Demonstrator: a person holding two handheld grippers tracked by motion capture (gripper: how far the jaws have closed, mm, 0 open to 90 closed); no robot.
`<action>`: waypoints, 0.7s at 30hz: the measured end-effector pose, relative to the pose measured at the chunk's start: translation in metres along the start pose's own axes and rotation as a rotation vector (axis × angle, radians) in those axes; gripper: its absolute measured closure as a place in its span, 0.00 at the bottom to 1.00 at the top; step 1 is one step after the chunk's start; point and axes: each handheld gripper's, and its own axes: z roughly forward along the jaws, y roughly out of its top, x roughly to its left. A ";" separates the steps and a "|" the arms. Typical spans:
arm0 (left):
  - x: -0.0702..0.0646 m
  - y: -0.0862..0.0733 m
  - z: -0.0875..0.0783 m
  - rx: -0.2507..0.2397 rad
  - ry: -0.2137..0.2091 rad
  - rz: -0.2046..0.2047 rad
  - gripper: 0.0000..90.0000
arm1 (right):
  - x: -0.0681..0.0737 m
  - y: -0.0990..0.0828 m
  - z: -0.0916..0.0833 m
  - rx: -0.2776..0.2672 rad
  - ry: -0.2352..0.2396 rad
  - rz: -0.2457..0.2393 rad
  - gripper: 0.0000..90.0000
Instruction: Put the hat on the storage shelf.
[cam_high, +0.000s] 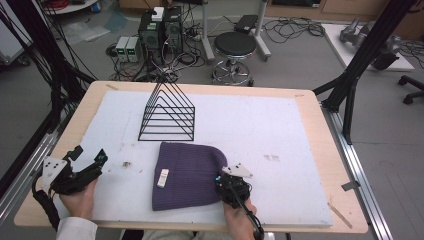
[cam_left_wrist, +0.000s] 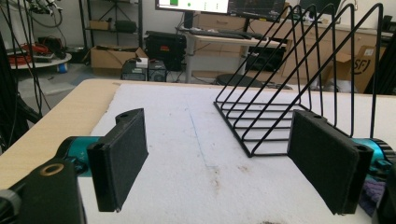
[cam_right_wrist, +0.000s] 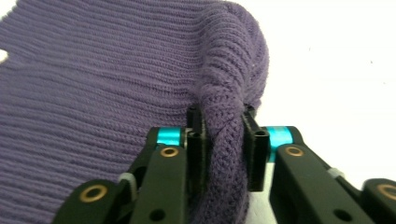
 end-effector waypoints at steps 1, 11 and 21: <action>0.000 0.000 0.000 0.000 0.000 0.000 0.22 | -0.001 0.000 0.000 -0.003 0.006 0.001 0.86; 0.000 0.000 0.000 0.001 -0.003 0.002 0.22 | -0.009 0.003 -0.004 -0.022 0.067 0.049 0.88; 0.000 0.000 0.001 0.004 -0.010 0.002 0.22 | -0.009 0.007 -0.012 -0.087 0.085 0.030 0.88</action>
